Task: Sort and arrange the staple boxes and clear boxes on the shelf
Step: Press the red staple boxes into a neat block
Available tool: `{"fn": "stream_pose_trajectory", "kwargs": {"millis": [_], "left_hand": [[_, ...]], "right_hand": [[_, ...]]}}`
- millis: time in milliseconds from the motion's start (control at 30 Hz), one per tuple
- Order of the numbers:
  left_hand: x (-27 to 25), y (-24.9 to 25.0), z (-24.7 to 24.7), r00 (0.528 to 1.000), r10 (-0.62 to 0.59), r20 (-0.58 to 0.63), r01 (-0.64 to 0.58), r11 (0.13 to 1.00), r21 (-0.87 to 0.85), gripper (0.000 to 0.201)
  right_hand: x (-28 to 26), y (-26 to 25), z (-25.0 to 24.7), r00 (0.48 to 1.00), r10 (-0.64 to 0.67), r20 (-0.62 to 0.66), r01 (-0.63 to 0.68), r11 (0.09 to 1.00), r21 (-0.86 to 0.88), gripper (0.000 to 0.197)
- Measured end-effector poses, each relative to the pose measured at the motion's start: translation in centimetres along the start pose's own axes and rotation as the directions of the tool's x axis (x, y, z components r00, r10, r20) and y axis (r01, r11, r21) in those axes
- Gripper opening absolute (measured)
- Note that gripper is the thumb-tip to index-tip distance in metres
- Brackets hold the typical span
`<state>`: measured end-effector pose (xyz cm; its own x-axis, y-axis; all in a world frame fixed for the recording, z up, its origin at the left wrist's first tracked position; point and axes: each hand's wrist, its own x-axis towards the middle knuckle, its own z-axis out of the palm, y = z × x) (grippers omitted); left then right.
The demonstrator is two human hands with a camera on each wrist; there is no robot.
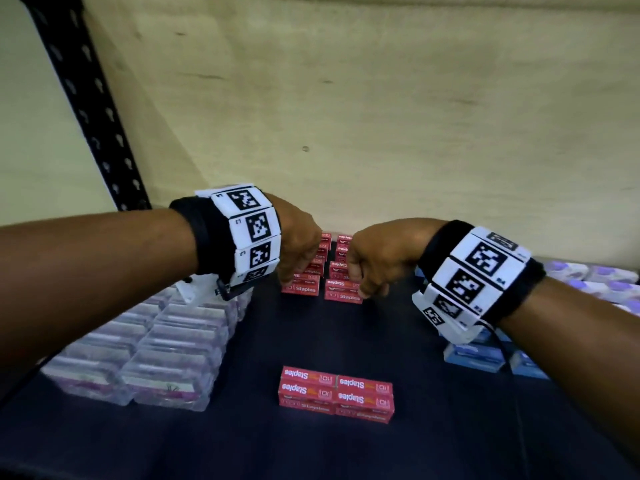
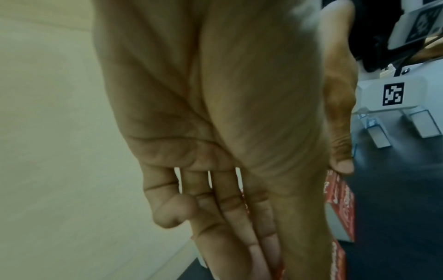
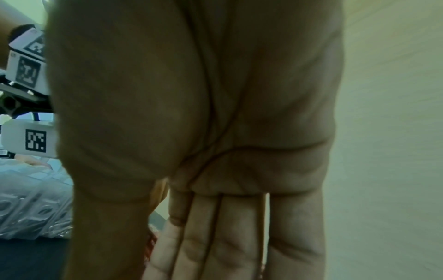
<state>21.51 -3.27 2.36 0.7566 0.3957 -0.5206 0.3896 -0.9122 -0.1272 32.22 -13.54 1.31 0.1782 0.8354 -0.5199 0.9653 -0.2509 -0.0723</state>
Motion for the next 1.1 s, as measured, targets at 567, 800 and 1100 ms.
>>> {"fn": "stream_pose_trajectory", "kwargs": {"millis": [567,800,1100], "left_hand": [[-6.2,3.6,3.4,0.990,0.138,-0.012,-0.139,0.990,-0.032,0.019],[-7.9,3.8,4.3,0.987,0.156,0.019,-0.154,0.984,-0.087,0.020],[-8.7,3.3,5.0,0.978,0.203,0.052,-0.198,0.977,-0.077,0.030]], "right_hand": [[-8.5,-0.2,4.2,0.998,-0.052,0.026,0.052,0.999,0.009,0.019],[-10.1,-0.2,5.4,0.996,-0.086,0.037,0.085,0.996,0.039,0.020],[-10.4,0.1,5.1,0.985,-0.128,0.117,0.119,0.990,0.080,0.026]]}}
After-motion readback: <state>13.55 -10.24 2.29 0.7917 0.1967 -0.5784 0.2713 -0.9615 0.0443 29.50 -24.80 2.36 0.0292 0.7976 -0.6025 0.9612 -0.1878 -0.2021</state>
